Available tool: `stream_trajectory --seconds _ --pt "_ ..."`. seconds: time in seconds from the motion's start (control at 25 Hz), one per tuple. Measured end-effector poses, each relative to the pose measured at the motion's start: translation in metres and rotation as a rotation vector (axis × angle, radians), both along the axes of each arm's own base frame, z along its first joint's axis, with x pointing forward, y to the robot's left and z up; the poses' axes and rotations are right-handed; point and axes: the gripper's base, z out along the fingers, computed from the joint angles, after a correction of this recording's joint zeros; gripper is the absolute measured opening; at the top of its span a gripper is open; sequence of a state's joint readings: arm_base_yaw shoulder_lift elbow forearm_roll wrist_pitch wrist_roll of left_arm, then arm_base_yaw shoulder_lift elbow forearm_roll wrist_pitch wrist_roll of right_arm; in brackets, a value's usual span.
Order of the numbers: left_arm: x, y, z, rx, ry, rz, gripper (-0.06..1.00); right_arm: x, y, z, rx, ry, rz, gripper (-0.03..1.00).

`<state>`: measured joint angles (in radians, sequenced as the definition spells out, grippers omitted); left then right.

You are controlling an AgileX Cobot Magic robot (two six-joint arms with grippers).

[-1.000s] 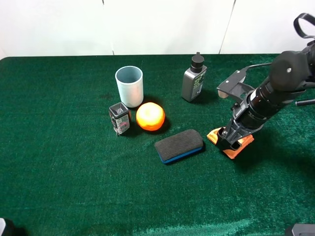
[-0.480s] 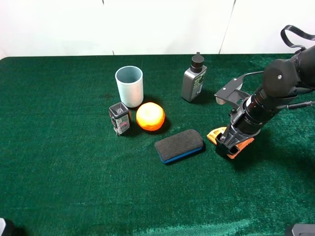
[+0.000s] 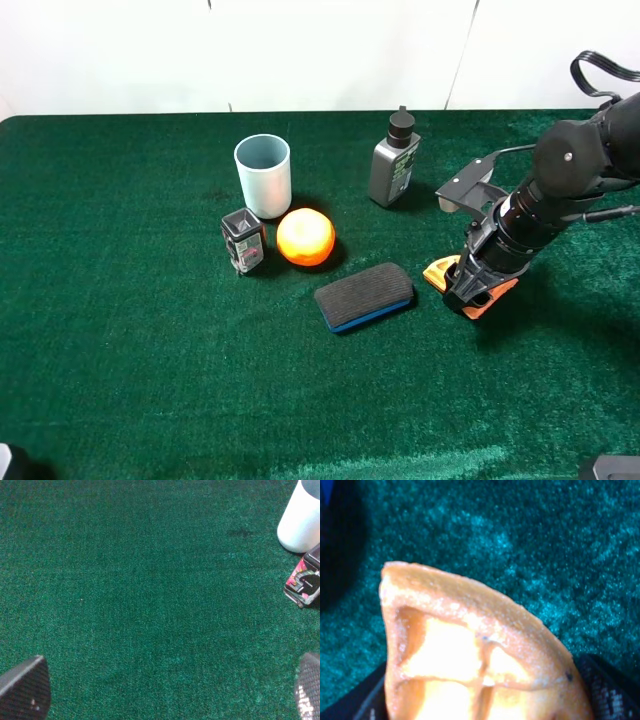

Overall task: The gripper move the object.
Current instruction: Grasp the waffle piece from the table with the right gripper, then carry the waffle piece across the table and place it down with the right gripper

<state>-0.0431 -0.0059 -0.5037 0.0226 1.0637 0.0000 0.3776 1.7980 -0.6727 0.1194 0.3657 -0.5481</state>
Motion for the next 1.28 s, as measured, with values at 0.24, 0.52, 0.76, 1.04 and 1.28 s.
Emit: stream_trajectory --seconds 0.24,0.52,0.76,1.04,1.28 --pt "0.000 0.000 0.000 0.000 0.000 0.000 0.99 0.000 0.000 0.000 0.000 0.000 0.000 0.52" --pt "0.000 0.000 0.000 0.000 0.000 0.000 0.99 0.000 0.000 0.000 0.000 0.001 -0.005 0.52" --pt "0.000 0.000 0.000 0.000 0.000 0.000 0.99 0.000 0.000 0.012 0.015 -0.025 -0.014 0.52" --pt "0.000 0.000 0.000 0.000 0.000 0.000 0.99 -0.005 -0.001 0.027 0.020 0.002 -0.041 0.52" --pt "0.000 0.000 0.000 0.000 0.000 0.000 0.99 0.004 0.005 0.048 0.017 0.057 -0.053 0.52"
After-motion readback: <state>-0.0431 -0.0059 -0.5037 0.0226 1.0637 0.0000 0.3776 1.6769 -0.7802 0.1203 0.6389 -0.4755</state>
